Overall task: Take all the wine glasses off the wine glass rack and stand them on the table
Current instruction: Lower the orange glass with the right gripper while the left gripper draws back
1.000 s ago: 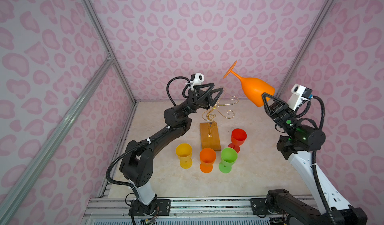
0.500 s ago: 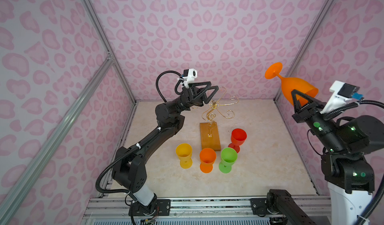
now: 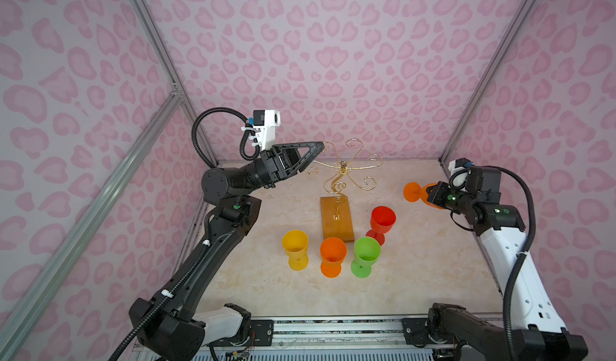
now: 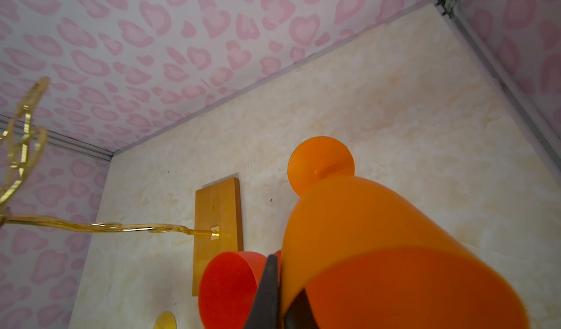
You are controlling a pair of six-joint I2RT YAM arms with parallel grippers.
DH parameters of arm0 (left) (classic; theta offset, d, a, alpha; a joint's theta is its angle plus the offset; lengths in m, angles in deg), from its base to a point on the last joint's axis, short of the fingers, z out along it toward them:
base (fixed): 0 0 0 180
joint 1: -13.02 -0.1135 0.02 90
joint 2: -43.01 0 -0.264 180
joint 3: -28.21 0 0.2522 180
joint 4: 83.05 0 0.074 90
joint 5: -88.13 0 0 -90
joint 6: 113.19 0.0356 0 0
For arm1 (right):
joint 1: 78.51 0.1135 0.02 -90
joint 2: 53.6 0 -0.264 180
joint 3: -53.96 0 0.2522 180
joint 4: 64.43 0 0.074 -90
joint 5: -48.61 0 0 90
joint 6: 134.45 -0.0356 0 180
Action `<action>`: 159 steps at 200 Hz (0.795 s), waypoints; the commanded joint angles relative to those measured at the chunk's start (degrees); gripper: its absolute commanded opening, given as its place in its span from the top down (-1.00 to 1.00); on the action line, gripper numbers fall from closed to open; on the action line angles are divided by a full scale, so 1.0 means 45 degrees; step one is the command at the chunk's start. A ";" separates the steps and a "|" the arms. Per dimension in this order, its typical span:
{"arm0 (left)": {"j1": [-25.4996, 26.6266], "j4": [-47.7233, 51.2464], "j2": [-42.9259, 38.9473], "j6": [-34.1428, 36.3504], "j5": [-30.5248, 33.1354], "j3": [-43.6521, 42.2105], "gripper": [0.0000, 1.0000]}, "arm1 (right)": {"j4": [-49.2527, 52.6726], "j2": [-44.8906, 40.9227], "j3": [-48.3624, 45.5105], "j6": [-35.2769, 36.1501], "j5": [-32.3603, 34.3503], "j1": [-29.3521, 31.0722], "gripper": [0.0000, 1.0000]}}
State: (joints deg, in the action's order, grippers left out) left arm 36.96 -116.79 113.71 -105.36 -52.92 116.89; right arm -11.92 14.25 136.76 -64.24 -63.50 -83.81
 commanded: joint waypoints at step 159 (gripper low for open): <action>-0.0242 0.3076 -0.1238 0.2833 -0.0160 -0.0666 -0.21 | -0.0952 0.5406 0.1379 0.0766 0.1760 0.3410 1.00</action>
State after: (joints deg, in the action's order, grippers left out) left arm 36.00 -103.46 108.68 -94.52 -53.10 114.11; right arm -16.60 36.35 141.19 -61.79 -56.85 -69.49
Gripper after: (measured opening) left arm 0.605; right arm 0.049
